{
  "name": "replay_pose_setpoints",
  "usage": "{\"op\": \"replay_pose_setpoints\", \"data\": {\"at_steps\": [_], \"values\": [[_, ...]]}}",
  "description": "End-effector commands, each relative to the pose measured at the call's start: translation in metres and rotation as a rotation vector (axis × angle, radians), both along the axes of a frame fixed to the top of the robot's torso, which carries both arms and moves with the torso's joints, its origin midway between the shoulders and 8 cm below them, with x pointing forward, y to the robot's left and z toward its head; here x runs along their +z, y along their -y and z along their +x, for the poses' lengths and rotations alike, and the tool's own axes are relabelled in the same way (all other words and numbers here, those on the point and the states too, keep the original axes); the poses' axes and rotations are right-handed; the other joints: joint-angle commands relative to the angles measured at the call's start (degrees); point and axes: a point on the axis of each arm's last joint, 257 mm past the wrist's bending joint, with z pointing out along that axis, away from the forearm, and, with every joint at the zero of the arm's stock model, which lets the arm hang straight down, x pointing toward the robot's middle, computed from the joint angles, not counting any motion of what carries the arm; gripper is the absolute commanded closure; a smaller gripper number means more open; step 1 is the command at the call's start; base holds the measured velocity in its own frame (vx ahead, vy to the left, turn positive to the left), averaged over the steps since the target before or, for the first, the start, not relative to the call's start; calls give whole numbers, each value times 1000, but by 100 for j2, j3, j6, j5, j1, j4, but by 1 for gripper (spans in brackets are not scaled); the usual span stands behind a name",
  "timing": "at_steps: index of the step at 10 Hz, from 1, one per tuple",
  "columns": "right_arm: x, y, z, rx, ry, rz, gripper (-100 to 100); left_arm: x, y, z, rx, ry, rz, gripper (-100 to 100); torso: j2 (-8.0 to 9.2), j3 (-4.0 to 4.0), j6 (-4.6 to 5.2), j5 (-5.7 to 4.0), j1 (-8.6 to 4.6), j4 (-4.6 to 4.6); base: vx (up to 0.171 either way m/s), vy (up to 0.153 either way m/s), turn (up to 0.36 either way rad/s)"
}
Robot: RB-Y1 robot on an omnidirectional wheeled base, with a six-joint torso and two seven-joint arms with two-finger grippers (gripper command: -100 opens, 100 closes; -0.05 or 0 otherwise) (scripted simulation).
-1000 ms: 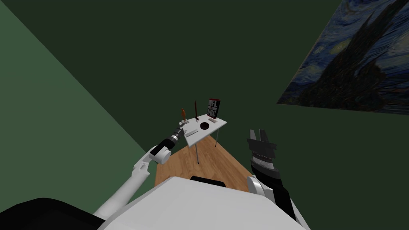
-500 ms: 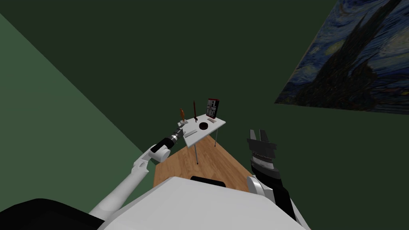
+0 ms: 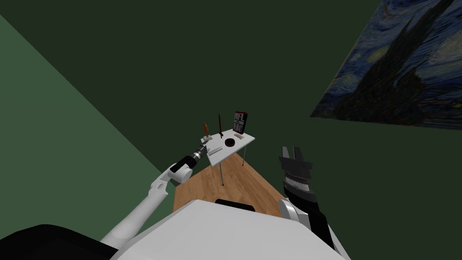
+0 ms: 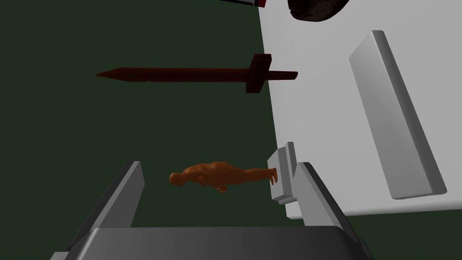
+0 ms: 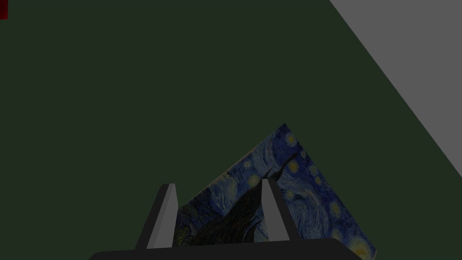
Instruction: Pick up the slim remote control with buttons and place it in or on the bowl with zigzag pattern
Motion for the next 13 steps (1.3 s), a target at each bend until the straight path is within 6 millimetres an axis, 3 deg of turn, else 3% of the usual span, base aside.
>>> {"op": "replay_pose_setpoints", "data": {"at_steps": [1,9,13], "values": [[0,0,0,0,0,0,0,7,-15,4,20,-6,-16,-100,0,0,0,0,0,0,10,-11,-31],[0,0,0,0,0,0,0,36,-89,15,132,-73,-128,-100,2,1,-1,1,4,0,12,-14,-41],[0,0,0,0,0,0,0,36,-89,15,132,-73,-128,-100,6,3,-1,2,8,1,1,-1,-3]]}}
